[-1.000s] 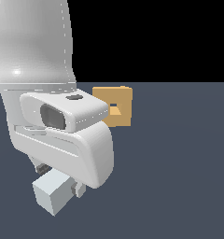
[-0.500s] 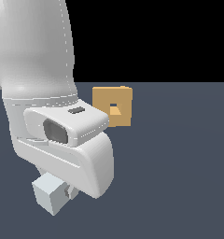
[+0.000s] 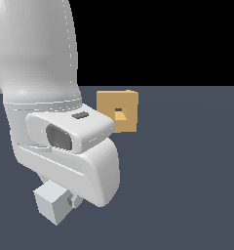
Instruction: Insert the peg into the horizontal hole in a box.
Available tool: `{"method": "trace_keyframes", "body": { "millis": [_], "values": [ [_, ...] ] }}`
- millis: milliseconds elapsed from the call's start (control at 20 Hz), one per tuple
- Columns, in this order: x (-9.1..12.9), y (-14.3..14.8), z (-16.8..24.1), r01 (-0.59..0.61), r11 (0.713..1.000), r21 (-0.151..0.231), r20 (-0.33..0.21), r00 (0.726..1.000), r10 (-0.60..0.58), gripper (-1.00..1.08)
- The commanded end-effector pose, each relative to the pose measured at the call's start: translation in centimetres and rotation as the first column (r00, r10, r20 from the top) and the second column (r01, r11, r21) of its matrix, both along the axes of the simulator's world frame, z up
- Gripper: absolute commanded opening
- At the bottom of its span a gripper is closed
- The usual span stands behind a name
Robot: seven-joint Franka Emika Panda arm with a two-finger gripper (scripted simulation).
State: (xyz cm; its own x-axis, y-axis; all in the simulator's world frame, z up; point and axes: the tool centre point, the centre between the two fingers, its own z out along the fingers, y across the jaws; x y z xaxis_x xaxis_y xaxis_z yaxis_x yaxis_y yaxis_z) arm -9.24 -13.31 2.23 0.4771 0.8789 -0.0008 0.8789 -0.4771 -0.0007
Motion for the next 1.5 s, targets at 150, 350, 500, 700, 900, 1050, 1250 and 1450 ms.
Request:
{"method": "trace_keyframes", "body": {
  "millis": [150, 350, 500, 700, 900, 1050, 1250, 1450],
  "values": [
    [1.3, 1.2, 0.5, -0.043, 0.999, -0.001, 0.001, 0.999, 0.043, -1.00],
    [3.2, 3.0, 1.2, -0.110, 0.994, -0.002, 0.001, 0.994, 0.110, -1.00],
    [5.0, 5.1, 1.9, -0.180, 0.984, -0.002, 0.001, 0.984, 0.180, -1.00],
    [7.8, 9.0, 3.1, -0.299, 0.954, -0.003, 0.001, 0.954, 0.299, -1.00],
    [10.0, 13.0, 4.3, -0.406, 0.914, -0.002, 0.001, 0.914, 0.406, -1.00],
    [11.1, 15.5, 4.9, -0.468, 0.884, -0.002, 0.001, 0.884, 0.468, -1.00],
    [11.9, 17.9, 5.5, -0.526, 0.851, -0.001, 0.001, 0.851, 0.526, -1.00],
    [12.2, 19.2, 5.8, -0.553, 0.833, 0.000, 0.001, 0.833, 0.553, -1.00]
  ]
}}
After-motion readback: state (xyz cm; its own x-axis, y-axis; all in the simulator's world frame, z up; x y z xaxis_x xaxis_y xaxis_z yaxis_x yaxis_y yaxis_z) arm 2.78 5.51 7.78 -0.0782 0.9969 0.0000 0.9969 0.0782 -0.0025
